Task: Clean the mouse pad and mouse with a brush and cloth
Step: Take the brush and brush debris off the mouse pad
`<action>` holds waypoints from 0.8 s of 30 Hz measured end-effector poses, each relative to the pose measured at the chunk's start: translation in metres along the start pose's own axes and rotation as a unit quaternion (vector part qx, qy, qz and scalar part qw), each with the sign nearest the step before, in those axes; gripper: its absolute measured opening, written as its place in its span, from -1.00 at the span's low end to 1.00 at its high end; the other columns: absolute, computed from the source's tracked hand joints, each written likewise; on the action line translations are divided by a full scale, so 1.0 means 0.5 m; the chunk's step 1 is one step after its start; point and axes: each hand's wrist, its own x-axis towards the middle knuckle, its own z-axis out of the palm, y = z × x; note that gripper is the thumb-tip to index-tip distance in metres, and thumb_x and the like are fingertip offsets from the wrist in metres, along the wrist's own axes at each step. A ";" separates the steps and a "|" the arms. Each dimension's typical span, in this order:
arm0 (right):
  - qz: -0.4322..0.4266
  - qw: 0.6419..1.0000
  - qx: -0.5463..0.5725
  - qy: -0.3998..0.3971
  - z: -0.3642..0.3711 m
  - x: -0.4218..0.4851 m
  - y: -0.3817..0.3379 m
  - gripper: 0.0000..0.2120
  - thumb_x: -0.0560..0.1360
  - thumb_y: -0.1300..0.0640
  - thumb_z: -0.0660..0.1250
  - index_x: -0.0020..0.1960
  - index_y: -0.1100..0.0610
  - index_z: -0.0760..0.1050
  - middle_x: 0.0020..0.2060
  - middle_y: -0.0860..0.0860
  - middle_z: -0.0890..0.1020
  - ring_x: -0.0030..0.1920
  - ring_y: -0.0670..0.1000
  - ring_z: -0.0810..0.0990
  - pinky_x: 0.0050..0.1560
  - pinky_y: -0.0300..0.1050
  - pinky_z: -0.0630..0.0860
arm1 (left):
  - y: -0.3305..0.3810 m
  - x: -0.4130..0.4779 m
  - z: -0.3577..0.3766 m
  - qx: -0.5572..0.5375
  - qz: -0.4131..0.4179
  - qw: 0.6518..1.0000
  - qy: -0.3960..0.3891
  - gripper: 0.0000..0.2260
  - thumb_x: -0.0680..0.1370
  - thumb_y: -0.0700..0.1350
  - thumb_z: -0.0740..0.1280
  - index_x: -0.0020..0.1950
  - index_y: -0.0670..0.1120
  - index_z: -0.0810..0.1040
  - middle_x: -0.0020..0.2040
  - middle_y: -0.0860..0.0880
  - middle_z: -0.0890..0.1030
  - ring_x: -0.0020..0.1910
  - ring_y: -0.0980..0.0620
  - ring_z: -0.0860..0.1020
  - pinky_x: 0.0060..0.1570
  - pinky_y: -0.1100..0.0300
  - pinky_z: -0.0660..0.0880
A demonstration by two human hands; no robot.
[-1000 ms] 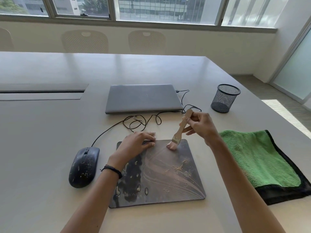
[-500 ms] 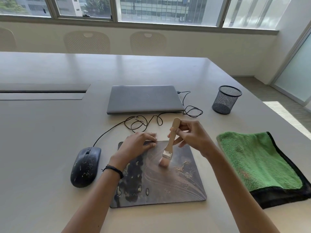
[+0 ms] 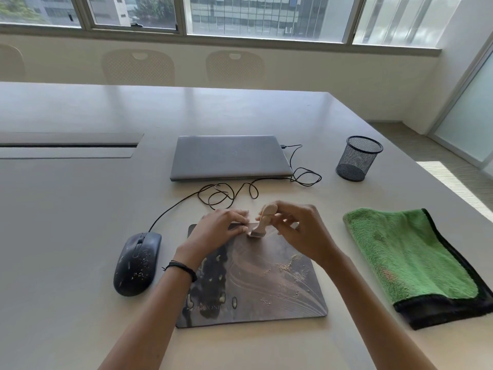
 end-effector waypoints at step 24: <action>-0.010 1.000 0.015 0.012 0.006 -0.040 -0.007 -0.89 0.48 0.17 0.35 -0.04 0.04 0.62 -0.20 -0.02 0.70 -0.24 -0.16 0.66 -0.30 0.00 0.62 | -0.003 -0.003 0.002 -0.001 0.003 1.000 0.007 -0.75 0.53 0.02 0.30 0.19 0.08 0.57 0.34 0.20 0.45 0.27 0.17 0.45 0.00 0.31 0.31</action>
